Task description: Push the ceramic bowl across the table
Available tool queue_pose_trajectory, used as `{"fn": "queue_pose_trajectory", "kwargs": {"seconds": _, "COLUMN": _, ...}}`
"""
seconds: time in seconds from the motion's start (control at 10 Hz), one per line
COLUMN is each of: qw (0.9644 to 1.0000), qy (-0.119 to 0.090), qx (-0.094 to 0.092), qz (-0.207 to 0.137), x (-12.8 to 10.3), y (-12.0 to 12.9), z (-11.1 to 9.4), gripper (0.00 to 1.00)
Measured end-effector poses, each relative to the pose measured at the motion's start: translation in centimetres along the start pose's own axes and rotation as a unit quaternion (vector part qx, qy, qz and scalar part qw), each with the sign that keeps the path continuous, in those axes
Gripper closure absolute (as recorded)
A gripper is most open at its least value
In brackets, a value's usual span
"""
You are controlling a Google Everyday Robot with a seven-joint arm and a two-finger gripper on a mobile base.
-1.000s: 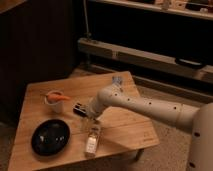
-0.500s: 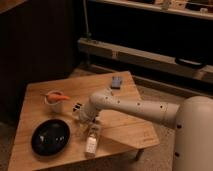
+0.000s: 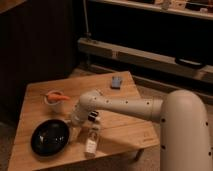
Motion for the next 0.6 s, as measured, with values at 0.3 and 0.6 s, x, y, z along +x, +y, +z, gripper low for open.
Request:
{"fn": "queue_pose_trajectory", "kwargs": {"seconds": 0.3, "qw": 0.9999, "qy": 0.002, "qx": 0.015, "qz": -0.007, "x": 0.5, "y": 0.1, "z": 0.9, "gripper": 0.25}}
{"fn": "queue_pose_trajectory", "kwargs": {"seconds": 0.6, "qw": 0.9993, "qy": 0.008, "qx": 0.027, "qz": -0.023, "x": 1.8, "y": 1.2, "z": 1.7, "gripper": 0.25}}
